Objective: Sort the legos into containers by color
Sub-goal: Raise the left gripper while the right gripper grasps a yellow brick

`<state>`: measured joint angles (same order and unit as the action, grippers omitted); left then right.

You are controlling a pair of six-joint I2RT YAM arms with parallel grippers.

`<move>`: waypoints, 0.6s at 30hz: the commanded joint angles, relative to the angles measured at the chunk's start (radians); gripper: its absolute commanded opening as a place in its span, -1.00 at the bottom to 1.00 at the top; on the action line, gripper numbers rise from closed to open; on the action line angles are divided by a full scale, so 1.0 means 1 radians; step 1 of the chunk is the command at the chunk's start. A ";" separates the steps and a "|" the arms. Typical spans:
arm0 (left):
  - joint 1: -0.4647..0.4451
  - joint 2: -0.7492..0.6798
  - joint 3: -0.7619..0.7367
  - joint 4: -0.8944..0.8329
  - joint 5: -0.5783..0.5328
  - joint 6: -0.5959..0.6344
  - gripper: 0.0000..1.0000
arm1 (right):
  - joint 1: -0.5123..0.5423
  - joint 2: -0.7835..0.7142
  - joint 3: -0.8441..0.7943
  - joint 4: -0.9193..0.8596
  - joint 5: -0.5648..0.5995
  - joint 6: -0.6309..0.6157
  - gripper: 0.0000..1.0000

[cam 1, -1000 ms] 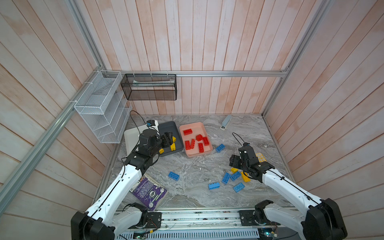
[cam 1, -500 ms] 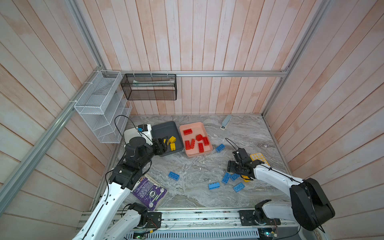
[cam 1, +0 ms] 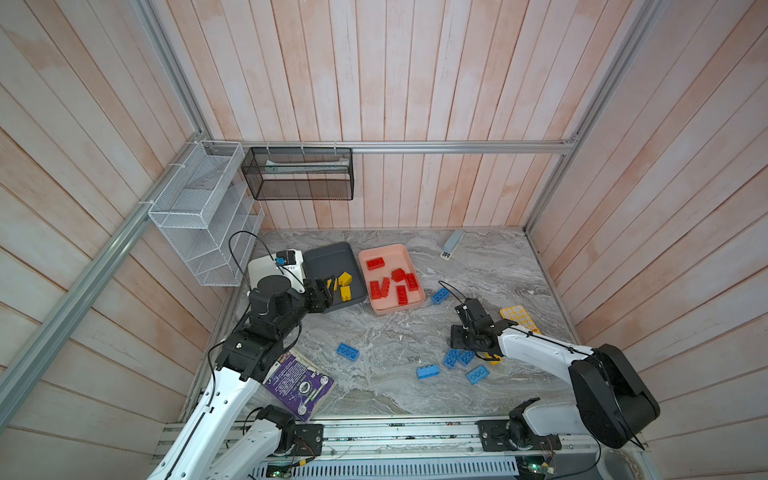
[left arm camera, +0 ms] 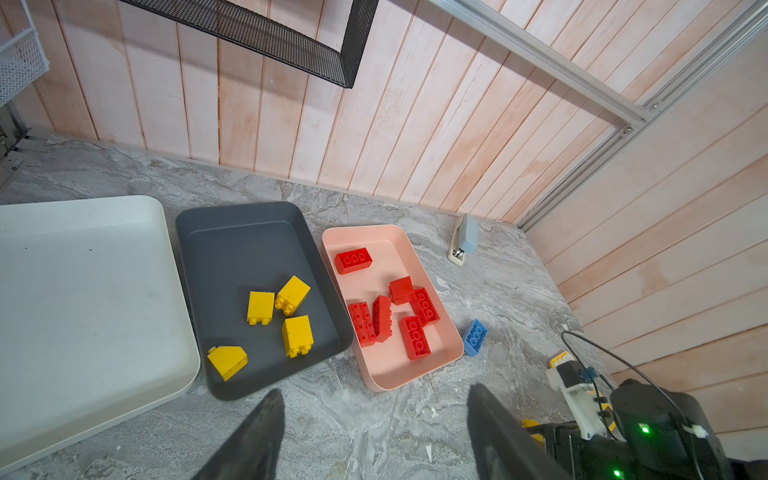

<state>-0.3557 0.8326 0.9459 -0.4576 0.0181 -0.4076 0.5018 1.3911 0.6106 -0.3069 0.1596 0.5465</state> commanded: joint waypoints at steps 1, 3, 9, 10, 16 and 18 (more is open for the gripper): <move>0.002 -0.016 -0.022 -0.011 -0.016 0.017 0.42 | 0.005 0.039 0.017 -0.019 0.013 -0.018 0.25; 0.001 -0.016 -0.026 -0.013 -0.019 0.018 0.42 | 0.005 0.057 0.029 -0.018 0.018 -0.025 0.09; 0.000 -0.013 -0.028 -0.010 -0.018 0.019 0.42 | 0.005 0.074 0.036 -0.010 0.008 -0.030 -0.07; 0.000 -0.013 -0.026 -0.009 -0.020 0.020 0.42 | 0.005 0.072 0.034 -0.009 0.008 -0.030 -0.11; 0.001 -0.008 -0.024 -0.010 -0.022 0.021 0.42 | 0.006 0.064 0.057 -0.018 0.004 -0.041 -0.17; 0.000 -0.009 -0.024 -0.013 -0.023 0.021 0.42 | 0.007 0.058 0.079 -0.031 0.000 -0.049 -0.19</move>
<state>-0.3557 0.8280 0.9329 -0.4606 0.0139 -0.4065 0.5022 1.4422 0.6548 -0.3004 0.1768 0.5159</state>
